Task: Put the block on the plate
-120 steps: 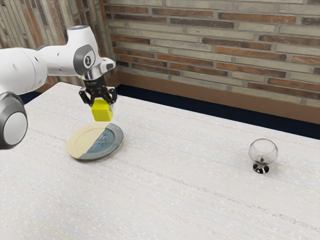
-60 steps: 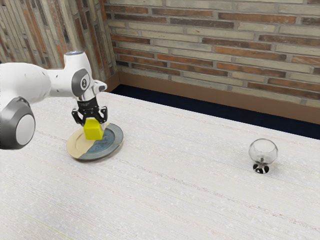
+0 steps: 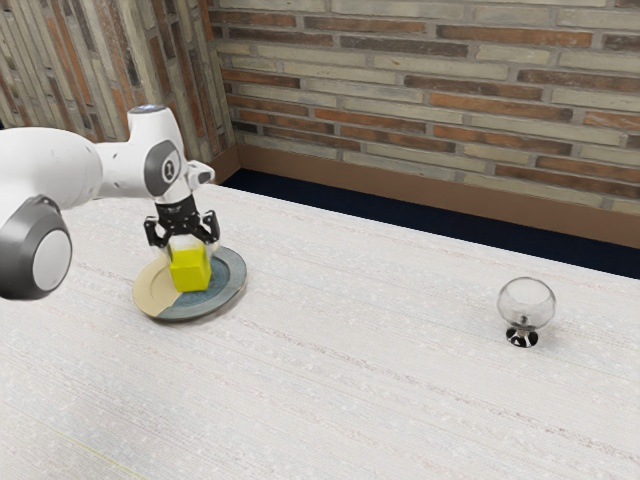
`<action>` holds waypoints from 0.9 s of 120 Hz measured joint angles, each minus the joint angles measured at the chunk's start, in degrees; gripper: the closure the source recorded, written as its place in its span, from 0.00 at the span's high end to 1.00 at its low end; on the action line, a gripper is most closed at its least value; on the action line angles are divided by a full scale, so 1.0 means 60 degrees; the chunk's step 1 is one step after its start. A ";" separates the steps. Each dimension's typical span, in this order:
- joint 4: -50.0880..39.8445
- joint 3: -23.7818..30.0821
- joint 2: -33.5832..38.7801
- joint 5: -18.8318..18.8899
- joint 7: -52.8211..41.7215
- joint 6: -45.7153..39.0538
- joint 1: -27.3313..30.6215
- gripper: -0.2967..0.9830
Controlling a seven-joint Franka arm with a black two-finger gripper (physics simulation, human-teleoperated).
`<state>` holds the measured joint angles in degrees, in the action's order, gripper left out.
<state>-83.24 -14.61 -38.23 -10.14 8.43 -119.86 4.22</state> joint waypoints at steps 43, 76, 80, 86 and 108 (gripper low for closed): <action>-0.0404 0.0751 0.2520 0.0648 -0.0047 0.1245 -0.0138 0.76; -0.0442 0.2167 0.4578 0.1419 -0.0113 0.3284 -0.0190 0.76; -0.0442 0.2287 0.4820 0.1459 -0.0118 0.3549 -0.0199 0.77; -0.0442 0.2491 0.5212 0.1502 -0.0126 0.3956 -0.0184 0.77; -0.0389 0.3211 0.6333 0.1548 -0.0142 0.5263 -0.0276 0.77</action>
<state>-85.57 4.66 -0.23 -0.86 7.58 -88.29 2.56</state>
